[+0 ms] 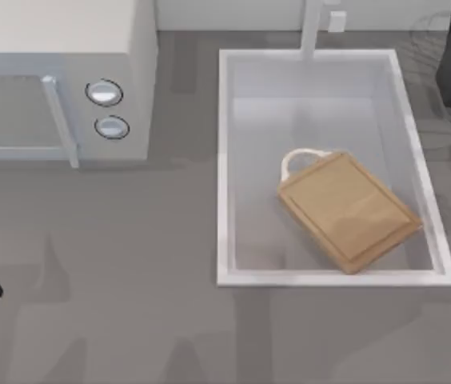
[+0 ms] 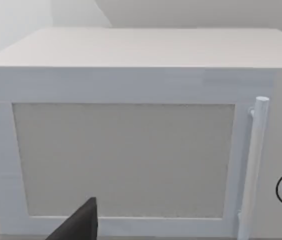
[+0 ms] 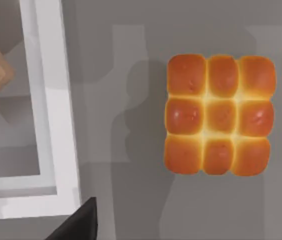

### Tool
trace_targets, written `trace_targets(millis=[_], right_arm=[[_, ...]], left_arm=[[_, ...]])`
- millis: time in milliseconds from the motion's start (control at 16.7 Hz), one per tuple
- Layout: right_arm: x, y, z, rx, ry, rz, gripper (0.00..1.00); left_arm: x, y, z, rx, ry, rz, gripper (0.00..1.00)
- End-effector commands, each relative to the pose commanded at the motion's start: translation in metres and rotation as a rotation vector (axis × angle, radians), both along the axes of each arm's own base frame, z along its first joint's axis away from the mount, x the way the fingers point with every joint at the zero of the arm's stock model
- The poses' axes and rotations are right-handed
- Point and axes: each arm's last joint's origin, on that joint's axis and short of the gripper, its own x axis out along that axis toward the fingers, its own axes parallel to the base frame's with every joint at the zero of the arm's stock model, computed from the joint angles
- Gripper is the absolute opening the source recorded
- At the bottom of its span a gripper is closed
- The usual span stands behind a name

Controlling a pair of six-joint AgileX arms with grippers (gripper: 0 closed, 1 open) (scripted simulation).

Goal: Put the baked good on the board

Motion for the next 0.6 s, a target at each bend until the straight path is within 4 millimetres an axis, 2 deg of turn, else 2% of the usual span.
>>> trace_targets(millis=[180, 300, 420, 600], right_arm=[[0.032, -0.002, -0.018, 0.006, 0.148, -0.010, 1.00], [0.045, -0.003, -0.026, 0.008, 0.204, -0.015, 1.00], [0.053, -0.004, -0.031, 0.009, 0.234, -0.017, 1.00], [0.054, -0.004, -0.032, 0.009, 0.239, -0.018, 1.00]], left_arm=[[0.000, 0.000, 0.000, 0.000, 0.000, 0.000, 1.00], [0.000, 0.000, 0.000, 0.000, 0.000, 0.000, 1.00], [0.000, 0.000, 0.000, 0.000, 0.000, 0.000, 1.00], [0.000, 0.000, 0.000, 0.000, 0.000, 0.000, 1.00]])
